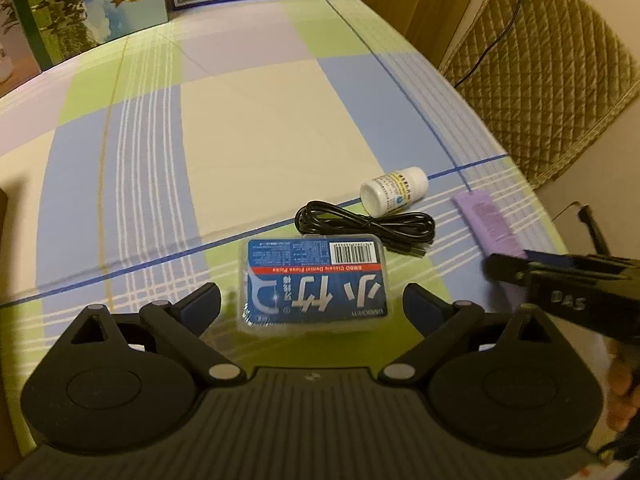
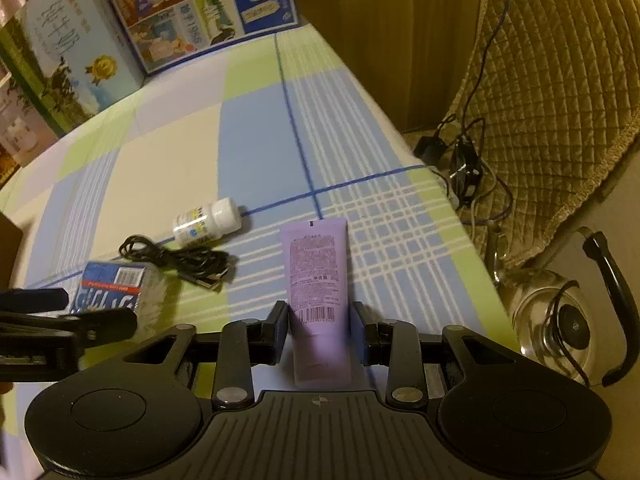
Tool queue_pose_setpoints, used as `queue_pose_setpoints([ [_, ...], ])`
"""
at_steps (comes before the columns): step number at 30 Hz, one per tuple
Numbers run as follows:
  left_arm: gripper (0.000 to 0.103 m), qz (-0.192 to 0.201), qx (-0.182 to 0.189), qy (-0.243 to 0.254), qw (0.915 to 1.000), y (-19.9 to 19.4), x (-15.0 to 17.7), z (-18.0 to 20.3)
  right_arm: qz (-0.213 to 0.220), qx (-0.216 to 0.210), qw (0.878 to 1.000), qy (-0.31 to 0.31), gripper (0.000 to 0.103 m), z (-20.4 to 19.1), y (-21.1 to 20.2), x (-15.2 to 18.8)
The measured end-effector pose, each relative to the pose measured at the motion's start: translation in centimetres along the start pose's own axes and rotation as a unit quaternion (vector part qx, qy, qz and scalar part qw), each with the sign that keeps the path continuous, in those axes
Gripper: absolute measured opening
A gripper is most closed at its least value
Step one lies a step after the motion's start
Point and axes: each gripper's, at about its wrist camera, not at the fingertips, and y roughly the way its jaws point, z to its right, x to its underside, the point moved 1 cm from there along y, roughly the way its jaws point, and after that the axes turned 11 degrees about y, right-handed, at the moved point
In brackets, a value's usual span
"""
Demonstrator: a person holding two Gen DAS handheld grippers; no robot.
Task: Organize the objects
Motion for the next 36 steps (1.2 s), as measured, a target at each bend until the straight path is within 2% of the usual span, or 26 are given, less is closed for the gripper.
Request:
queue_pose_setpoints([
  [5,0.094,-0.013,-0.016,-0.002,0.9998,1.5,-0.3,0.1,0.011,-0.005,1.0,-0.02,0.033,0.0,0.1,-0.1],
  [8,0.086,-0.012,-0.009,-0.004,0.9999,1.7,-0.4,0.0,0.018,0.0,0.999,-0.035,0.039,-0.3,0.4,-0.2],
  [10,0.085,-0.006,-0.014,0.002,0.9999,1.6,-0.3,0.1,0.024,0.002,0.999,-0.043,0.04,-0.5,0.7,-0.2],
  [14,0.085,-0.006,-0.022,0.001,0.9997,1.1,0.4,-0.4,0.033,0.019,0.996,-0.083,0.039,-1.1,1.1,0.4],
  [17,0.085,-0.01,-0.027,-0.015,0.9995,0.6,1.3,-1.5,0.037,0.022,0.993,-0.109,0.031,-1.5,1.0,1.1],
  [27,0.085,-0.026,-0.037,-0.043,0.9981,-2.6,6.3,-3.0,0.0,0.018,0.992,-0.127,0.031,-1.9,-0.7,3.7],
  [36,0.084,-0.037,-0.033,-0.038,0.9981,-5.2,10.5,-1.7,-0.026,-0.007,0.988,-0.155,0.031,-2.4,-3.4,7.7],
])
